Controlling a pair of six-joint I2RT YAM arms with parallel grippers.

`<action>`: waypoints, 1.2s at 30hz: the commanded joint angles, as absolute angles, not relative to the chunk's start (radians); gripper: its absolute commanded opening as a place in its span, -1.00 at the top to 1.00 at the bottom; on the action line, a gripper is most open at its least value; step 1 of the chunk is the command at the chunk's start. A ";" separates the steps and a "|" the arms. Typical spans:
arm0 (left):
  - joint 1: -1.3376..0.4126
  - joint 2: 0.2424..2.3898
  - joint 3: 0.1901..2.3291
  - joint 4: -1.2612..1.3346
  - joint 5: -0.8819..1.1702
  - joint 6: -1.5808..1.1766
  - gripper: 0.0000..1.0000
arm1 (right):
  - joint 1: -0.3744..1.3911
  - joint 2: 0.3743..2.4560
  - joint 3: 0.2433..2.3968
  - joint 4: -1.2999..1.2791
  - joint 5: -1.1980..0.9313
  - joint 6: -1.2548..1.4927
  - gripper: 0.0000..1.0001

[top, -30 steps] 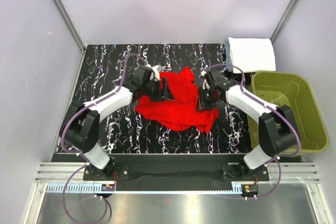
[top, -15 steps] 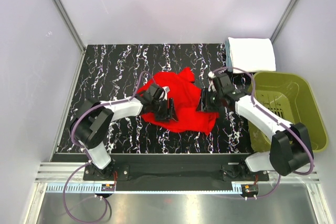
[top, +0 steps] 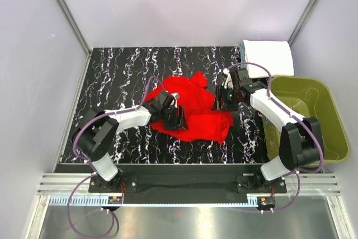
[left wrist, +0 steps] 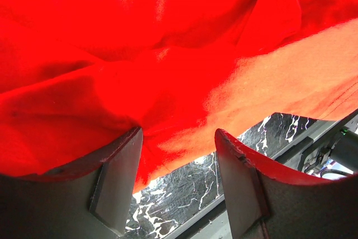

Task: Fold and stack the t-shirts
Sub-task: Flatten the tshirt out

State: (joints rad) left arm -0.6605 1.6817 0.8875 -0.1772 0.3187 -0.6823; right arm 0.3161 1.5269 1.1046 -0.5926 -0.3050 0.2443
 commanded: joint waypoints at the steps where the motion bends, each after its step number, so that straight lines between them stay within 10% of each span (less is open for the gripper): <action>1: -0.661 1.666 0.862 -0.190 0.259 -0.658 -0.22 | 0.318 1.500 1.071 -0.640 -0.270 0.227 -0.27; 17: -0.661 1.663 0.864 -0.187 0.258 -0.666 -0.22 | 0.313 1.471 1.028 -0.571 -0.379 0.229 0.34; 21: -0.661 1.660 0.870 -0.189 0.256 -0.669 -0.23 | 0.311 1.441 1.035 -0.574 -0.367 0.226 0.97; 36: -0.621 1.428 1.319 -0.306 0.260 -0.157 -0.66 | 0.351 1.393 1.425 -0.684 -0.560 0.235 1.00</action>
State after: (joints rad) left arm -0.6437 1.5295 1.2774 -0.3916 0.2325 -0.3878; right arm 0.3256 1.4055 1.4040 -0.6727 -0.4400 0.2459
